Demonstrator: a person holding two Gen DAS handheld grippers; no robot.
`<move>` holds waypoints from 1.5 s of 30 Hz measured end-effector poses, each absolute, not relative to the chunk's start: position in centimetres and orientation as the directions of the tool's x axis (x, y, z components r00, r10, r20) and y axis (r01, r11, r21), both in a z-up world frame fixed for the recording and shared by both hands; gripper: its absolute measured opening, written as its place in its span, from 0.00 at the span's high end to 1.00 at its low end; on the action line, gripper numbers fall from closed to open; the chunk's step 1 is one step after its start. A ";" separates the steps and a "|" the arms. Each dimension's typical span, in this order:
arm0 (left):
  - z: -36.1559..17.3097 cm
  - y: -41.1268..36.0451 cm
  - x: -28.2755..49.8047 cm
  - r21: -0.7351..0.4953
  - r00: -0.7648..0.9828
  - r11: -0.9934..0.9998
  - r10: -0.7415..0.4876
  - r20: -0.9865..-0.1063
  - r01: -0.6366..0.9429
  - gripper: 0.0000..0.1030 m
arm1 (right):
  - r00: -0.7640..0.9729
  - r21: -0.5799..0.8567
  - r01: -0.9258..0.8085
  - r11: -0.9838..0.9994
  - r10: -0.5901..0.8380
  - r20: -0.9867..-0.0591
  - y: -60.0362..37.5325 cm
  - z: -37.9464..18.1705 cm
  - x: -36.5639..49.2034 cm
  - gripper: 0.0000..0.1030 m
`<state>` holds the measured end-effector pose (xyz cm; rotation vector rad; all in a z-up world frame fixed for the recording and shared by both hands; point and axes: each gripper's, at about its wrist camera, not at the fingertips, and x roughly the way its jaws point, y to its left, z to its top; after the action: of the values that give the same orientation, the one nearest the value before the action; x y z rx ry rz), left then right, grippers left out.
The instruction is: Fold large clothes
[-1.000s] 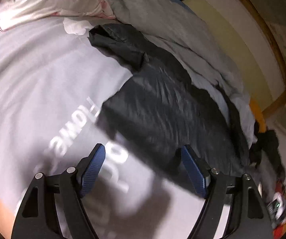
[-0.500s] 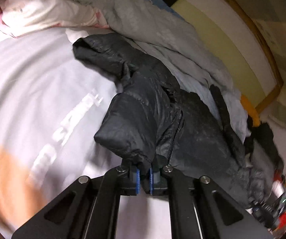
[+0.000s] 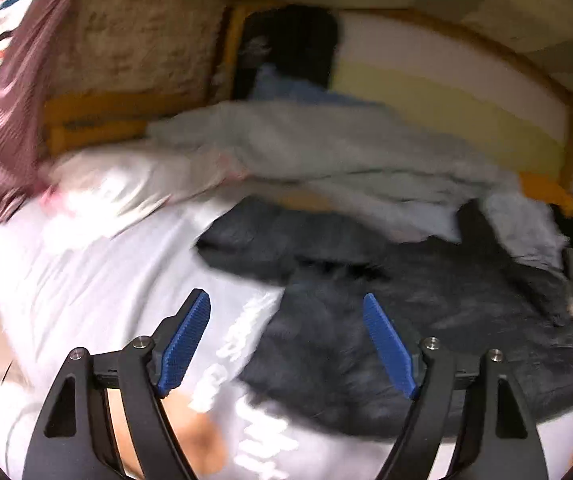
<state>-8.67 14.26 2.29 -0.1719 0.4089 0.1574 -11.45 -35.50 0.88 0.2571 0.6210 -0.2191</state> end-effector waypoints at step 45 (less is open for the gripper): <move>4.1 23.8 9.1 -0.491 0.792 0.864 -0.224 -0.568 -0.108 0.12 | 0.400 0.396 -0.182 0.900 0.435 -0.807 -1.6 -5.7 25.4 0.94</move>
<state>9.07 23.76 4.06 -0.5331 0.6623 -0.0660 25.39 -1.57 -5.67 0.2611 1.0941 0.3959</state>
